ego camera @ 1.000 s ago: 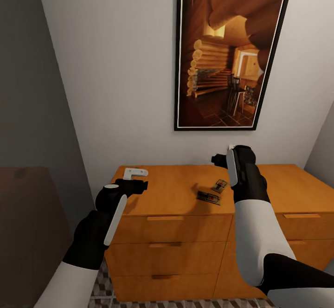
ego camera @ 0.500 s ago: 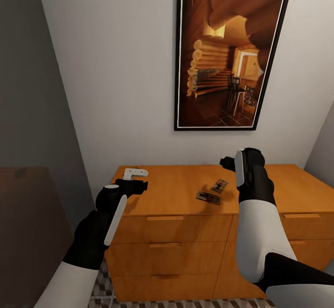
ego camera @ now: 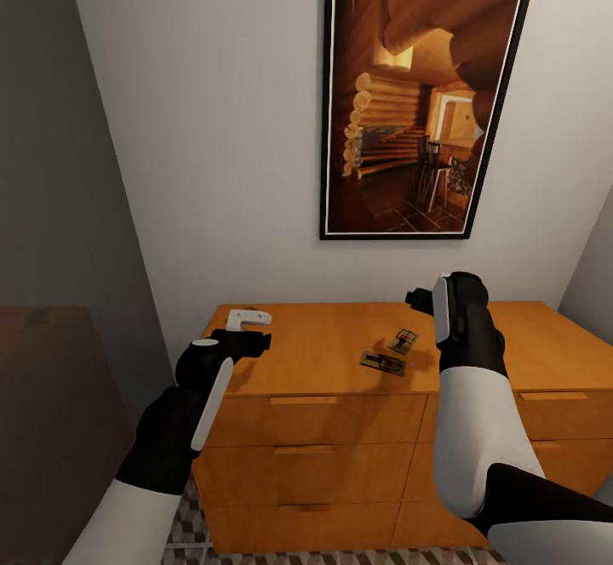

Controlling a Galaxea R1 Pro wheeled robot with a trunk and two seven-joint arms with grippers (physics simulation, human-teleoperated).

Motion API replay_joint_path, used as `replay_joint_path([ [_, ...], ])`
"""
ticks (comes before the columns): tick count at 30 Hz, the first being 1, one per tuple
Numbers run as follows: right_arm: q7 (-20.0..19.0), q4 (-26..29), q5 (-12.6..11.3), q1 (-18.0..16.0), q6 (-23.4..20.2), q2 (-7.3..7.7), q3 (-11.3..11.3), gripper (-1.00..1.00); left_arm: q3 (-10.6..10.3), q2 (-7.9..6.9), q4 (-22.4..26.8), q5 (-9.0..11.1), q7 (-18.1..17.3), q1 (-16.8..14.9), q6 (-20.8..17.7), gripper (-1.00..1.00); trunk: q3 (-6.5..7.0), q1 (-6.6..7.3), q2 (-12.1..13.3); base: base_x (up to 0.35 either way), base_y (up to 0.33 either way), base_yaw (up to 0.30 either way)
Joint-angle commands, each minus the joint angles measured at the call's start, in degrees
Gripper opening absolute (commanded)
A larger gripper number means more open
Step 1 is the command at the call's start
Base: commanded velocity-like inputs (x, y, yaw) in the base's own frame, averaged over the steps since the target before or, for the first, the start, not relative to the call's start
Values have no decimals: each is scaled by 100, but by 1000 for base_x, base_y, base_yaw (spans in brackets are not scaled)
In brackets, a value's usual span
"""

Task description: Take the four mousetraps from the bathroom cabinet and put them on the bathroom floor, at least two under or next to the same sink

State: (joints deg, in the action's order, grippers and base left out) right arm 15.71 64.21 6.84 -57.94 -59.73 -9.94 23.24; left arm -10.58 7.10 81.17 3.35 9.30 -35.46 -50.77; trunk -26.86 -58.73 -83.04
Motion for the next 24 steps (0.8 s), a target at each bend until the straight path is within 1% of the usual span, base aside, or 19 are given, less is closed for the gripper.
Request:
replay_joint_path([
  [1,-35,8,55,-7,-27,-6,13,100,-6,0,5,36,42,-5,-23,100,-7,0,-4,0,0,0],
  [12,-57,20,15,-7,-27,-6,18,100,-2,9,6,24,26,-5,-28,100,-7,0,-4,-2,0,0],
  [19,-59,21,8,-7,-27,-6,6,100,-3,11,11,25,20,-5,-41,100,-7,0,-4,-108,0,0],
  [24,-61,21,4,-7,-27,-6,-2,100,-5,11,13,22,19,-5,-33,100,-7,0,-4,-49,0,0],
])
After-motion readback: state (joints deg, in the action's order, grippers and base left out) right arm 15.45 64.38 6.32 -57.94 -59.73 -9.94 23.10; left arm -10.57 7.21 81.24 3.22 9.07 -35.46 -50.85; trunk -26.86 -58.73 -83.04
